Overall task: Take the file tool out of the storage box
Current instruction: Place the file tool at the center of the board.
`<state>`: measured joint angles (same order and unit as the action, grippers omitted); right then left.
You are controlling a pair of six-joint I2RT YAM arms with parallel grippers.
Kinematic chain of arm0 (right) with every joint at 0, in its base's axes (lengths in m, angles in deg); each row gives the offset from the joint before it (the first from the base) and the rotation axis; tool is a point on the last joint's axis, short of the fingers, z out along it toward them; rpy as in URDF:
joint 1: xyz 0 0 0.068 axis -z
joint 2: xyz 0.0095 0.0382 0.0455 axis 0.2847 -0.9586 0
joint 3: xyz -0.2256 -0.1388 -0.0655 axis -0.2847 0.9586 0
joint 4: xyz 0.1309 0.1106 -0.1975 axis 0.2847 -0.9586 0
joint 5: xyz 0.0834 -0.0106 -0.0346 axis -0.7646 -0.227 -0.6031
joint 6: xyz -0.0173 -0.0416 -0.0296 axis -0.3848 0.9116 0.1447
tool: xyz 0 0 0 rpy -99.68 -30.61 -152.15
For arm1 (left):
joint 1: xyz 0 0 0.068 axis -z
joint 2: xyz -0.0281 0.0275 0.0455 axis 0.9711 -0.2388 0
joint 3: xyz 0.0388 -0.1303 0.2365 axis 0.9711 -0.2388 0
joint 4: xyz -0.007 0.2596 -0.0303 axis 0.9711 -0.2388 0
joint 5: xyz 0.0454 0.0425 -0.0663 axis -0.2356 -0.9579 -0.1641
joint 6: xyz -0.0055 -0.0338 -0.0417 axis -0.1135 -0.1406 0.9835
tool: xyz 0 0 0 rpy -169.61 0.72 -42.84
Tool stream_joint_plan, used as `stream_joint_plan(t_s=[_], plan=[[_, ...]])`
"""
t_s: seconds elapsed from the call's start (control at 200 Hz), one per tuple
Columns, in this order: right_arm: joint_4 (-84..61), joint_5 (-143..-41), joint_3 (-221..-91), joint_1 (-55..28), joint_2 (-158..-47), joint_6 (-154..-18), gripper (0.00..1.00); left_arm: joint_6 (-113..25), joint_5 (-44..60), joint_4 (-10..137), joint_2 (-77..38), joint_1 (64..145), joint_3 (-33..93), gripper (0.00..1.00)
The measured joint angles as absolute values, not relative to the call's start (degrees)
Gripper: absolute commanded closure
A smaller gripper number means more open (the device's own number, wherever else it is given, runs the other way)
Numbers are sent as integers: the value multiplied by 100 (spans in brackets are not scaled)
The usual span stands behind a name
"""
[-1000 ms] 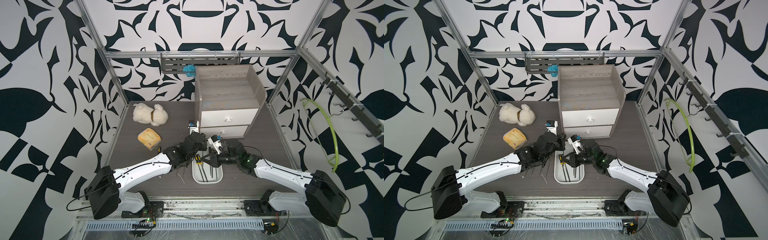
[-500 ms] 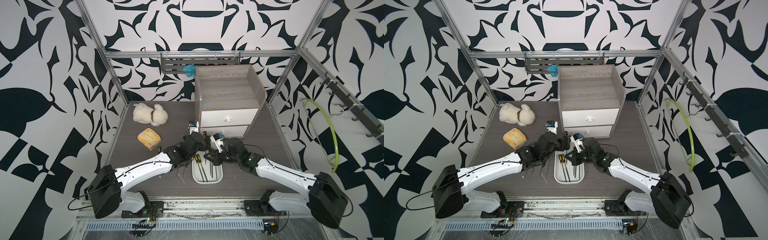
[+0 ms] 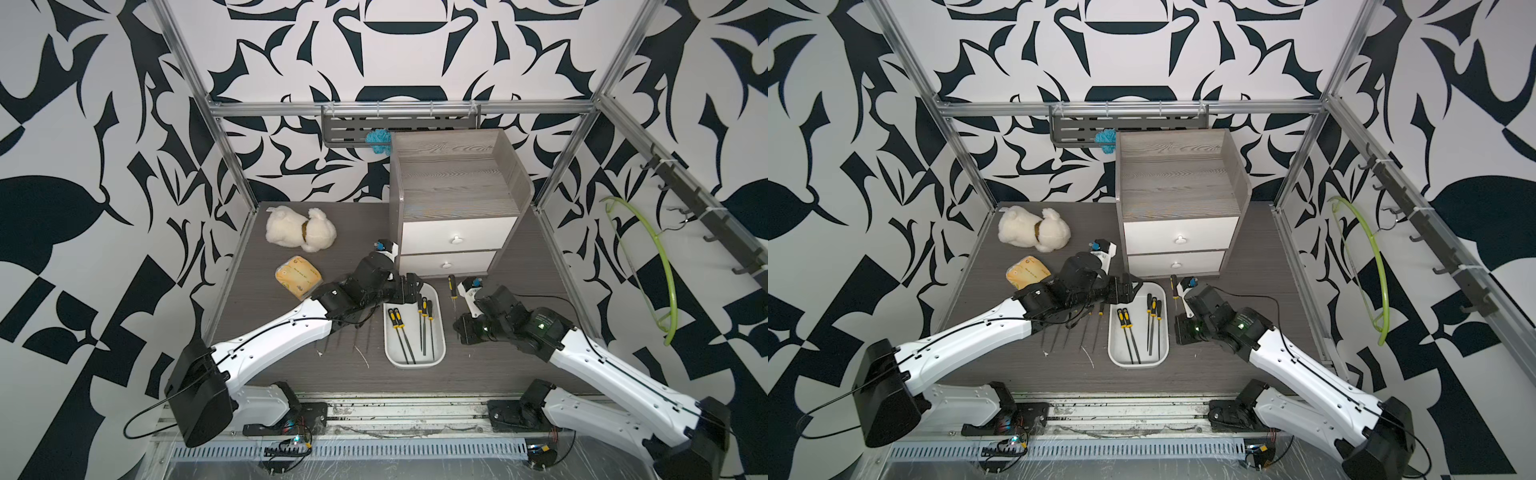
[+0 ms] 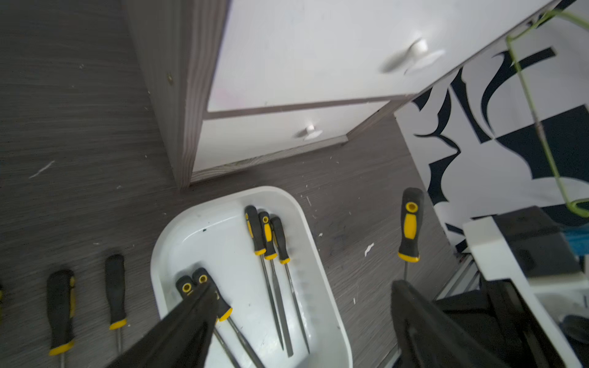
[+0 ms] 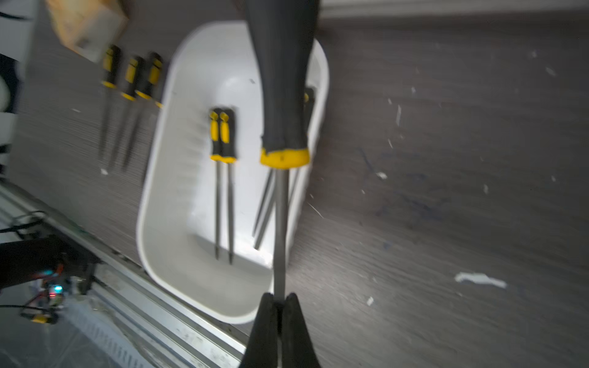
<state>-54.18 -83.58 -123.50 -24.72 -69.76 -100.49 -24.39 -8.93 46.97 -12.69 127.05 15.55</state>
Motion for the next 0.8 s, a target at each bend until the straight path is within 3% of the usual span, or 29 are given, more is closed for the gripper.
stream_joint_plan(t_s=[0.145, 0.485, 0.8], plan=[[-5715, -8384, -12241, -2286, -7830, -10139, 100, -2723, -570, 4607, -1761, 12659, 1671, 23], [-5759, -9119, -12223, -1838, -9376, -9979, 100, -2856, -279, 4459, -1839, 12642, 1636, 23], [-5706, -9287, -12409, -1831, -9896, -9953, 100, -2841, -43, 4435, -1787, 12642, 1546, 22]])
